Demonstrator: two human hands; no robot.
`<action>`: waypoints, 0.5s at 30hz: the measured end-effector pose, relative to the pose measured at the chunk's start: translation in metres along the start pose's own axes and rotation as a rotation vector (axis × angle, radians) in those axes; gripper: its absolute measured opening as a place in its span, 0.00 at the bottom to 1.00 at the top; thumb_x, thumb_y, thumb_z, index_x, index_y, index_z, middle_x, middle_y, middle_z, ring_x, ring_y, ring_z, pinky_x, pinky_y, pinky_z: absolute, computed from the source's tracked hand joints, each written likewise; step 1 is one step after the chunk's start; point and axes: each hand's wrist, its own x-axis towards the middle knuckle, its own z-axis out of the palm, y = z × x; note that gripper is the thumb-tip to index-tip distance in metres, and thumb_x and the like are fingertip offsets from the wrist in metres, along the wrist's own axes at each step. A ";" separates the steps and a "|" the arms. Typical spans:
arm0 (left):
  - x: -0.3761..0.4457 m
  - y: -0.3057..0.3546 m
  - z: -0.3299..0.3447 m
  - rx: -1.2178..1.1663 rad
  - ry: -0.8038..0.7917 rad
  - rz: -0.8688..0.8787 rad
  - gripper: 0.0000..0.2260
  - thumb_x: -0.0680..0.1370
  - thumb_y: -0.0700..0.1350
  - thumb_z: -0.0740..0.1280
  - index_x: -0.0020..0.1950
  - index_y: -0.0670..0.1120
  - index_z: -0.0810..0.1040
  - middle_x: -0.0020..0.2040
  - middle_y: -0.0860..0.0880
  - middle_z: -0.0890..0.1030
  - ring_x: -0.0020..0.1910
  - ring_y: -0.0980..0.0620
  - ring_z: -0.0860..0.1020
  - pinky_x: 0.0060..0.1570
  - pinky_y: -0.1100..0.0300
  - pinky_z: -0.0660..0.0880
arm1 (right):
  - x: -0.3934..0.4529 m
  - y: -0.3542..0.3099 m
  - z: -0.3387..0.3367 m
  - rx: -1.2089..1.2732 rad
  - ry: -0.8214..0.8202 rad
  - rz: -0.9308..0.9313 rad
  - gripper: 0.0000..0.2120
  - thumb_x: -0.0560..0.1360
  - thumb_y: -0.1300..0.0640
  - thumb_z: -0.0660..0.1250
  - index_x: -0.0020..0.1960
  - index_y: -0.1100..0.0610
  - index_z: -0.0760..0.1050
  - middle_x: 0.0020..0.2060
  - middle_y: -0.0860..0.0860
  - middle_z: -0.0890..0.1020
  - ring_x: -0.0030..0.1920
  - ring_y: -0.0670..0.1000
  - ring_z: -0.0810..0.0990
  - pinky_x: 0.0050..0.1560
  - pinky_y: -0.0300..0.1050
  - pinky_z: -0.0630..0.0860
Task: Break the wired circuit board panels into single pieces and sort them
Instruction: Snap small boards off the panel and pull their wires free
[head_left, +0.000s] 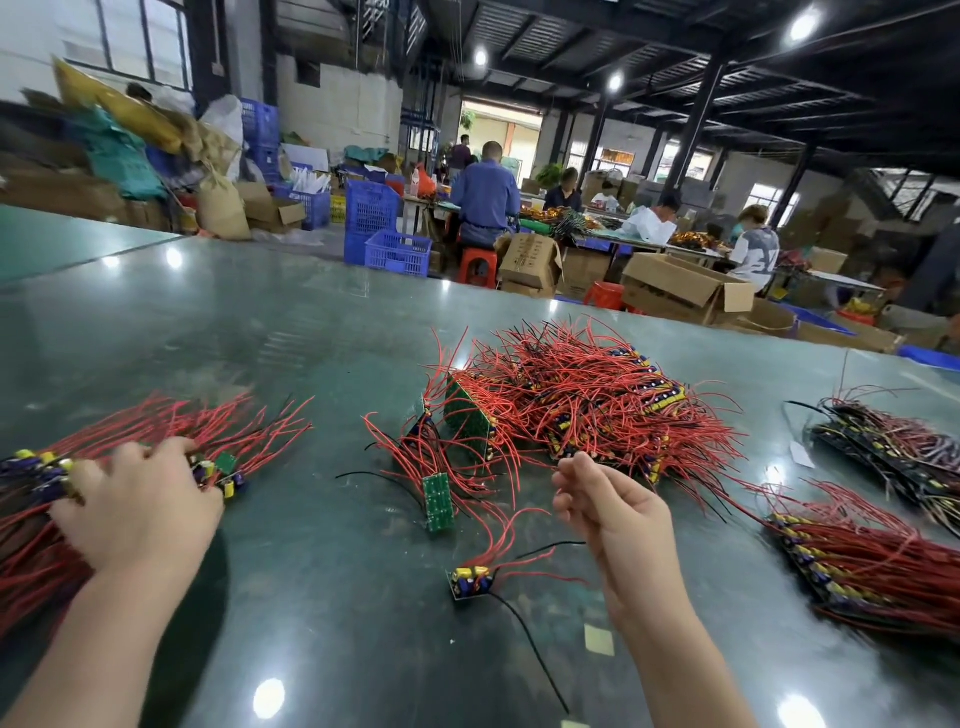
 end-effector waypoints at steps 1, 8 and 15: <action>-0.004 0.004 0.001 0.050 -0.004 0.007 0.20 0.67 0.41 0.75 0.58 0.41 0.78 0.56 0.34 0.72 0.57 0.33 0.69 0.55 0.38 0.70 | 0.000 0.000 0.000 -0.009 -0.002 0.006 0.10 0.73 0.56 0.68 0.38 0.61 0.83 0.34 0.54 0.83 0.30 0.47 0.78 0.32 0.36 0.76; -0.068 0.060 0.002 -0.479 -0.300 0.895 0.13 0.70 0.58 0.65 0.47 0.51 0.79 0.44 0.57 0.77 0.47 0.61 0.73 0.49 0.61 0.66 | 0.000 0.001 0.001 -0.110 -0.001 0.000 0.10 0.75 0.57 0.67 0.39 0.60 0.83 0.33 0.52 0.84 0.28 0.46 0.78 0.31 0.36 0.76; -0.111 0.065 0.047 -0.444 -0.617 1.086 0.15 0.74 0.56 0.68 0.59 0.56 0.76 0.54 0.64 0.69 0.51 0.64 0.73 0.53 0.69 0.69 | -0.001 0.005 0.002 -0.284 -0.013 -0.100 0.12 0.76 0.58 0.67 0.36 0.57 0.83 0.32 0.52 0.84 0.27 0.46 0.78 0.29 0.35 0.75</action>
